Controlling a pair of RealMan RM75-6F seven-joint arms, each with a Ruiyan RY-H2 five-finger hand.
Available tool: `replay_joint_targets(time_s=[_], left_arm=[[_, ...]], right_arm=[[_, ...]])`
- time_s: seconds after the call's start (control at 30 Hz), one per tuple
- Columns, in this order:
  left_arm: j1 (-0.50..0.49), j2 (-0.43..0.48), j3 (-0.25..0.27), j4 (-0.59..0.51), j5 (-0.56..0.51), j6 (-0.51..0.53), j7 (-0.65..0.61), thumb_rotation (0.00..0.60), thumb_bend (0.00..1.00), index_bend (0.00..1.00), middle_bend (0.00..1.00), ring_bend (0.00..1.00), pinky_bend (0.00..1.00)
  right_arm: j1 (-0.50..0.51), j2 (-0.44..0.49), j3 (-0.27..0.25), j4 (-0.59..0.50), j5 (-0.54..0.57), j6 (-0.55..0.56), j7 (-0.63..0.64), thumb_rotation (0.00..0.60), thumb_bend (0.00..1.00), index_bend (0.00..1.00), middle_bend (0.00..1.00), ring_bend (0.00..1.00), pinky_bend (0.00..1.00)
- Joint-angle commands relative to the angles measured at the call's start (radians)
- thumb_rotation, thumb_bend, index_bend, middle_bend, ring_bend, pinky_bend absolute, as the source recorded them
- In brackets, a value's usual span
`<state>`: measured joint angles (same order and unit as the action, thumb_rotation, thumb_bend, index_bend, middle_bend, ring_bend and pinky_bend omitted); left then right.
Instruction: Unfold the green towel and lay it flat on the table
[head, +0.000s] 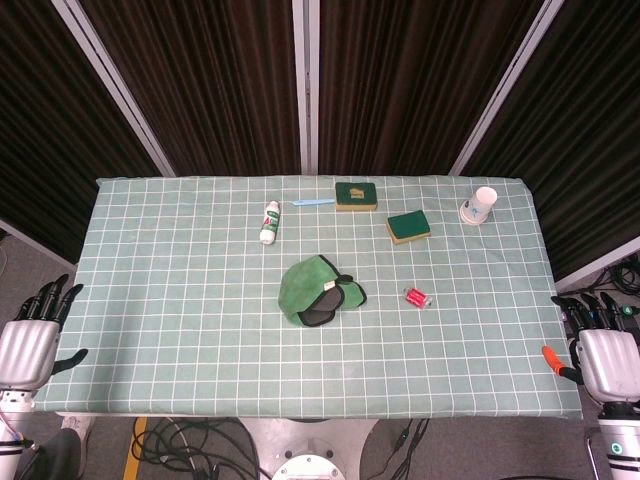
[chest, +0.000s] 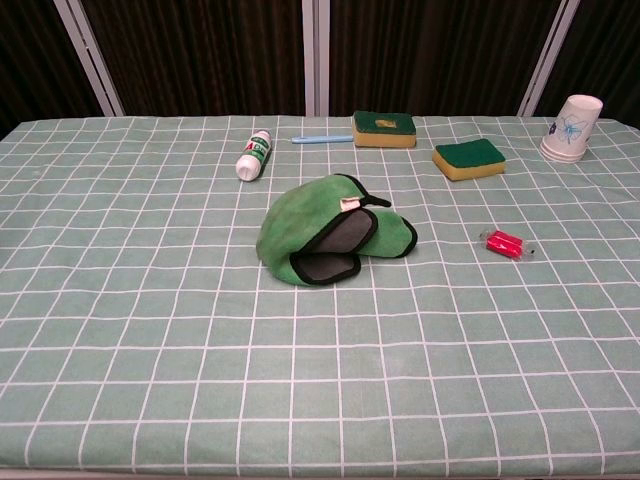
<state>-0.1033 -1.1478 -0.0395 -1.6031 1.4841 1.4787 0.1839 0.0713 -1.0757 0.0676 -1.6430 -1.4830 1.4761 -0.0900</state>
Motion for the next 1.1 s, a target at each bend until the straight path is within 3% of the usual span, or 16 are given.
replay_joint_targets(time_s=[0.03,0.43,0.63,0.9,1.1], left_arm=[[0.002,-0.004,-0.002,0.001,0.001,0.006,0.003,0.6,0.12,0.16,0.13,0.11,0.23],[0.003,-0.017,-0.007,-0.001,0.008,0.022,0.016,0.6,0.12,0.16,0.13,0.11,0.23],[0.009,-0.02,-0.007,-0.006,0.008,0.031,0.01,0.6,0.12,0.16,0.13,0.11,0.23],[0.021,-0.009,0.0,-0.012,0.003,0.037,0.008,0.6,0.12,0.16,0.13,0.11,0.23],[0.028,-0.002,0.001,-0.023,0.002,0.043,0.011,0.6,0.12,0.16,0.13,0.11,0.23]], right_arm=[[0.0,-0.001,0.0,0.003,-0.003,0.002,0.004,0.548,0.14,0.19,0.21,0.11,0.03],[0.036,0.003,0.01,0.01,-0.002,-0.054,0.061,0.567,0.14,0.23,0.22,0.13,0.03],[0.175,-0.031,0.055,0.044,-0.011,-0.214,0.142,0.6,0.16,0.35,0.26,0.14,0.03],[0.4,-0.164,0.122,0.166,0.018,-0.457,0.145,0.6,0.17,0.35,0.26,0.14,0.03],[0.554,-0.311,0.159,0.304,0.032,-0.577,0.155,0.6,0.16,0.35,0.25,0.13,0.03]])
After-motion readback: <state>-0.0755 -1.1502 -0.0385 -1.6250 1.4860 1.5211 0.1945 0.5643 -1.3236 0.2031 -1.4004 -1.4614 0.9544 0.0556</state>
